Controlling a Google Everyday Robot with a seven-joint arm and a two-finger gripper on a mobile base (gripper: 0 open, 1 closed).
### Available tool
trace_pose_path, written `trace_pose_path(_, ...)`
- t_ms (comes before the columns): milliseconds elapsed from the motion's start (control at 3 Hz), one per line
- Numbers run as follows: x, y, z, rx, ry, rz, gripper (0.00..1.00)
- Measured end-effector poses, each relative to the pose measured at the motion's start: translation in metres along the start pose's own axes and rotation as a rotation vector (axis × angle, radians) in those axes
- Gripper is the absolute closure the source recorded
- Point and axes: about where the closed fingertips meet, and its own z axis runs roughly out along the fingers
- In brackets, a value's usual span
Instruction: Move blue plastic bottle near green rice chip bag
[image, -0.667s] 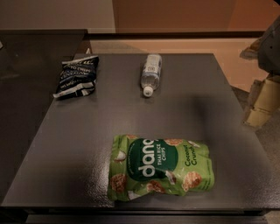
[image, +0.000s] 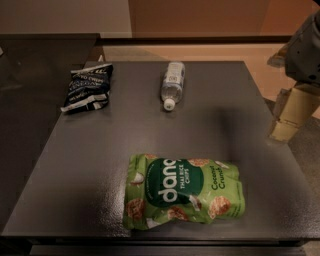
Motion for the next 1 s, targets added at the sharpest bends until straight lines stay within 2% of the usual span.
trace_pose_path(333,-0.019,-0.011,0.023,-0.014,-0.022,0.022,0.00)
trace_pose_path(667,-0.039,-0.025,0.052,-0.011,-0.046,0.094,0.00)
trace_pose_path(1000,-0.058,-0.041,0.074,0.018,-0.061,0.190,0.00)
